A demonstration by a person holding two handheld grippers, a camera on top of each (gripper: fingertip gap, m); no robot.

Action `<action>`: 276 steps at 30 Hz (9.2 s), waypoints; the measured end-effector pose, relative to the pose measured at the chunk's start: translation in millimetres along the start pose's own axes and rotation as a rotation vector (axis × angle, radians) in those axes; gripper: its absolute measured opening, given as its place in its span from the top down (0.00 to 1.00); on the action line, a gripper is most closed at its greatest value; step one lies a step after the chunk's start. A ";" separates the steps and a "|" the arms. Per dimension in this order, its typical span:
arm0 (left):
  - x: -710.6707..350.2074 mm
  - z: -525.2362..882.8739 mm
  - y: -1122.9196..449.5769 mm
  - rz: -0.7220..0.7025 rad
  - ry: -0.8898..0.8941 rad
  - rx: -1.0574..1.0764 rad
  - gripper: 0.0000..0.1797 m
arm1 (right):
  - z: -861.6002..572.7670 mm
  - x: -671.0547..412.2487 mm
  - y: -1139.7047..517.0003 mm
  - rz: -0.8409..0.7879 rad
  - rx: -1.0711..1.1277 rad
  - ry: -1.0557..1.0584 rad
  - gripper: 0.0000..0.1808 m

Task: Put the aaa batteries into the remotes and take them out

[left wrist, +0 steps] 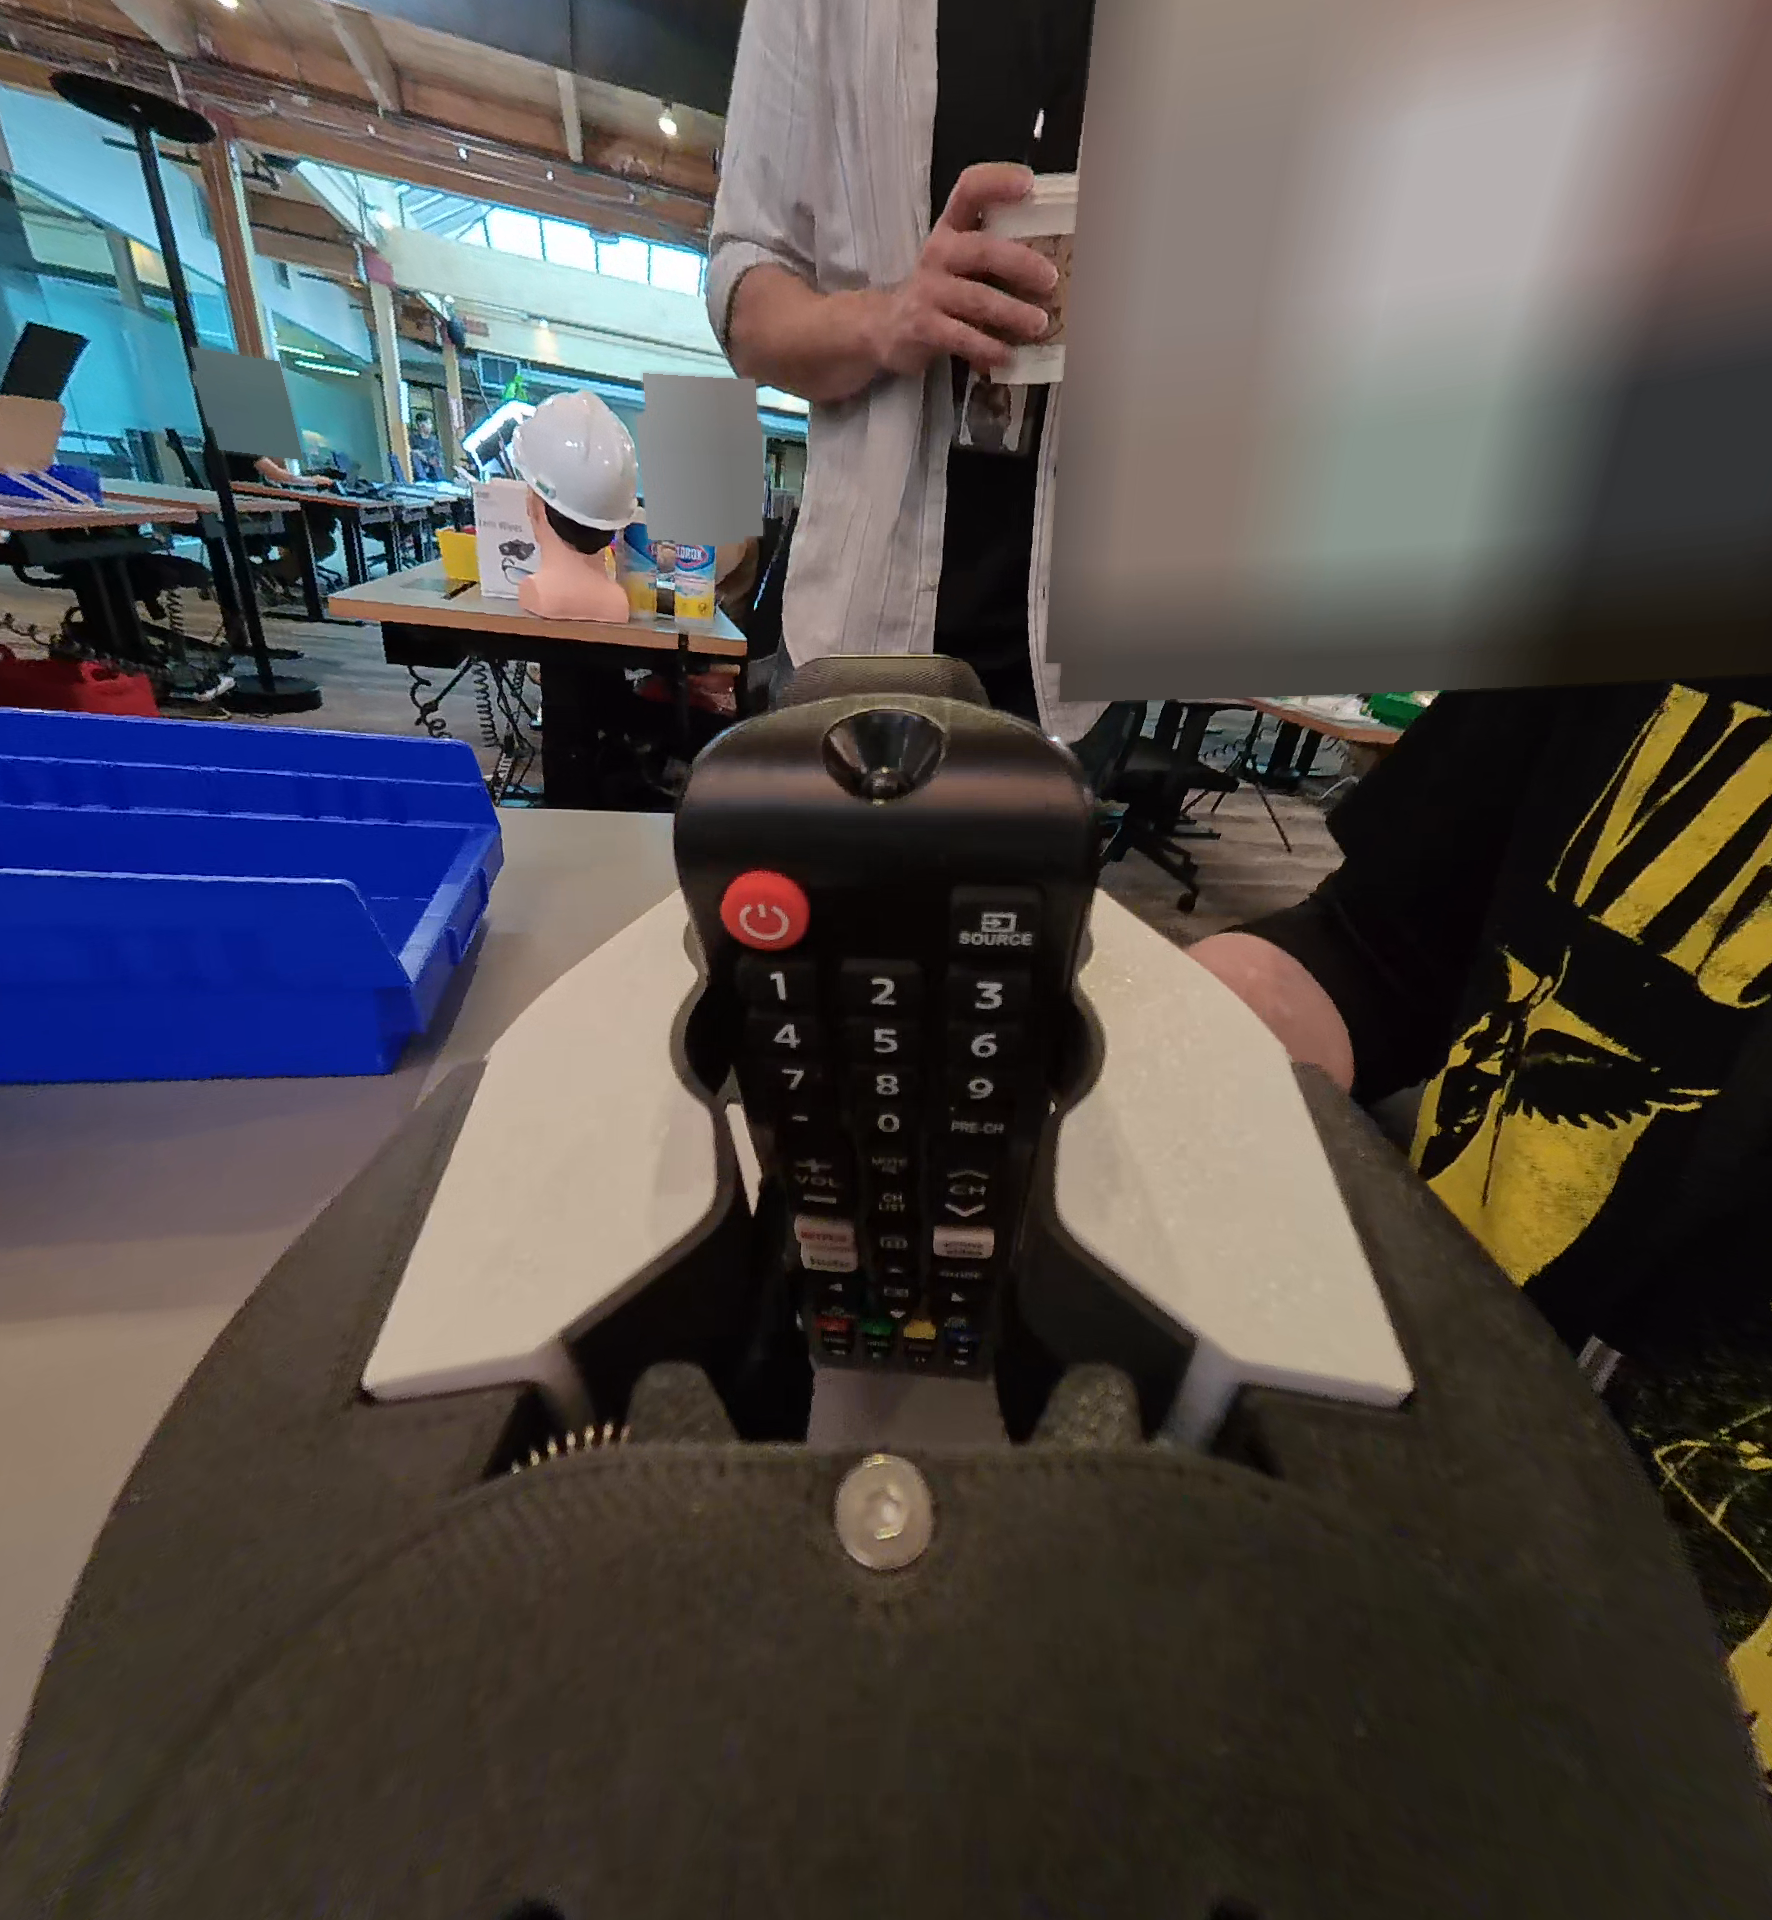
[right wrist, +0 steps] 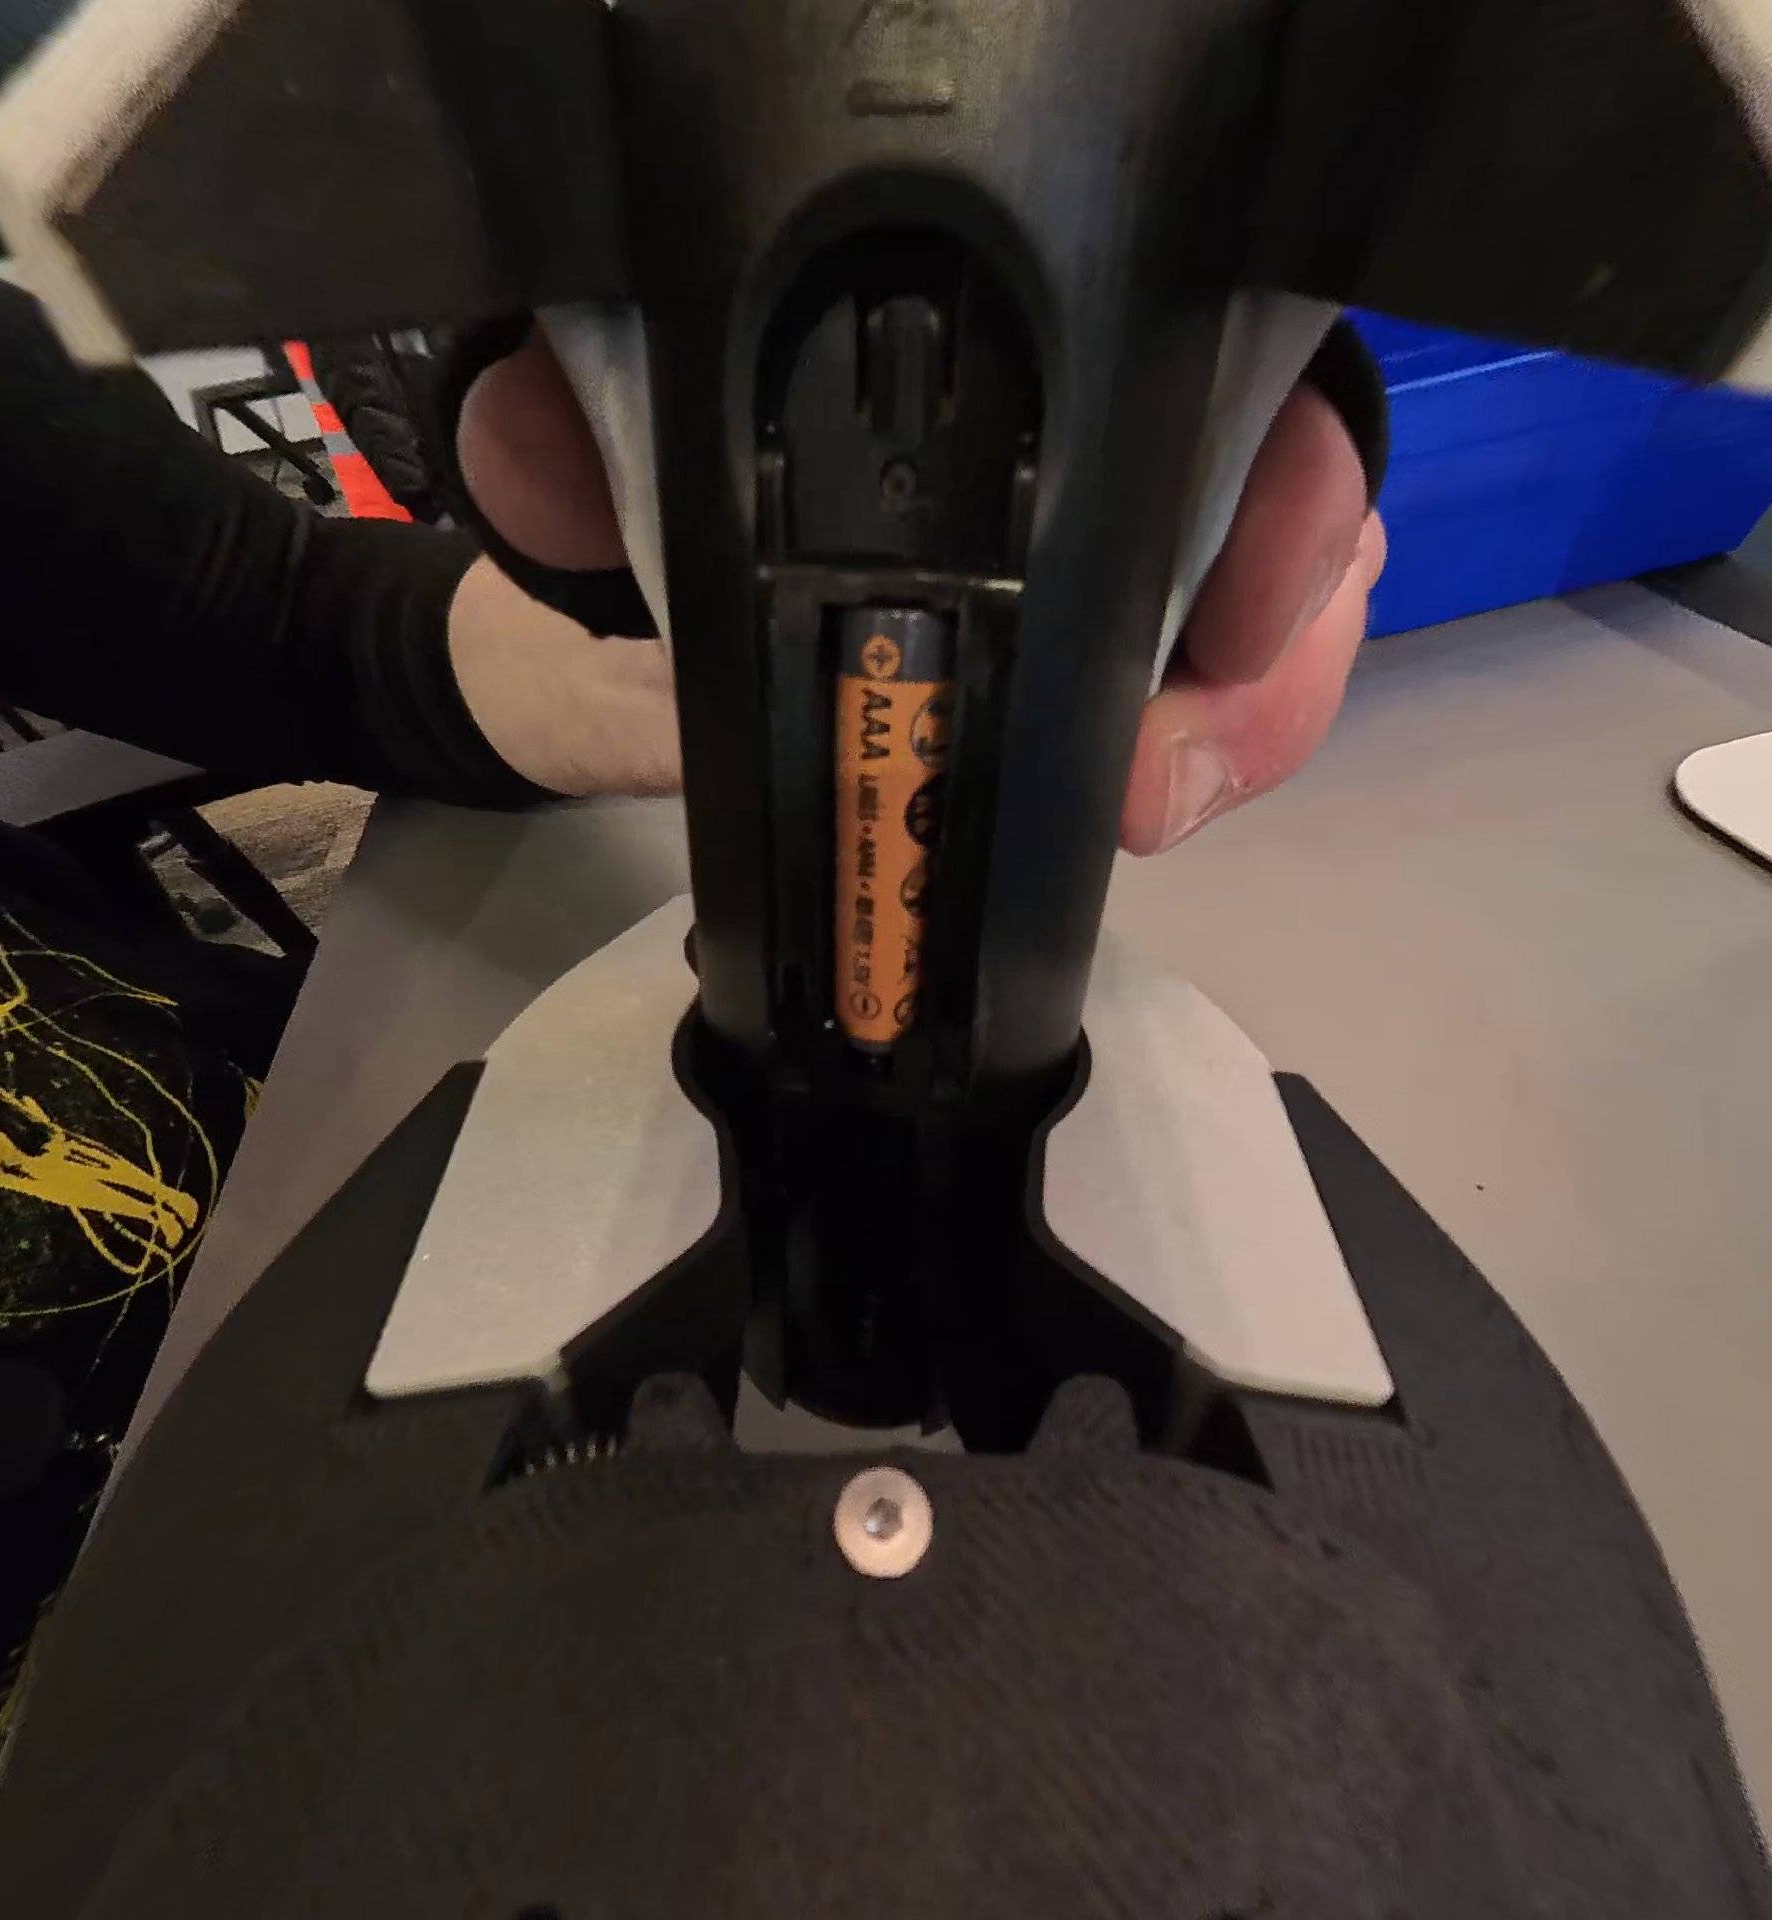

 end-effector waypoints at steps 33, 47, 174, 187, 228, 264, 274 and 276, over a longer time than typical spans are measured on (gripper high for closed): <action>2.8 11.3 31.5 -0.138 0.342 0.131 0.66 | 21.0 -33.4 26.9 0.056 0.140 0.866 0.61; 14.3 10.3 25.7 -0.057 0.327 0.118 0.66 | 19.9 -24.5 25.1 0.066 0.156 0.953 0.58; 47.5 46.5 45.7 -0.135 0.336 -0.077 0.68 | -16.3 2.8 13.4 0.119 0.273 0.623 0.74; 51.4 51.1 46.8 -0.183 0.433 -0.011 0.68 | -20.8 7.1 -5.1 0.109 0.284 0.793 0.67; 2.7 42.2 46.2 -0.371 0.173 -0.060 0.68 | -31.8 23.5 -13.3 0.140 0.188 0.127 0.49; -14.0 68.5 32.9 0.004 0.052 -0.410 0.85 | -67.8 20.5 25.2 0.088 0.409 0.061 0.73; -17.6 67.3 26.9 0.008 0.105 -0.298 0.85 | -59.7 7.9 36.9 -0.060 0.237 -0.010 0.80; -16.8 68.9 26.4 0.005 0.117 -0.286 0.85 | -58.9 5.4 40.5 -0.095 0.181 -0.074 0.84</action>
Point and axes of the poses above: each gripper's, where its closed fingertips meet, y back along the fingers, x out of its underside, z = x × y across the jaws, the point moved 2 cm from there along y, back along the fingers, and after that the axes turned 3 degrees about -z, right-handed, at the moved point
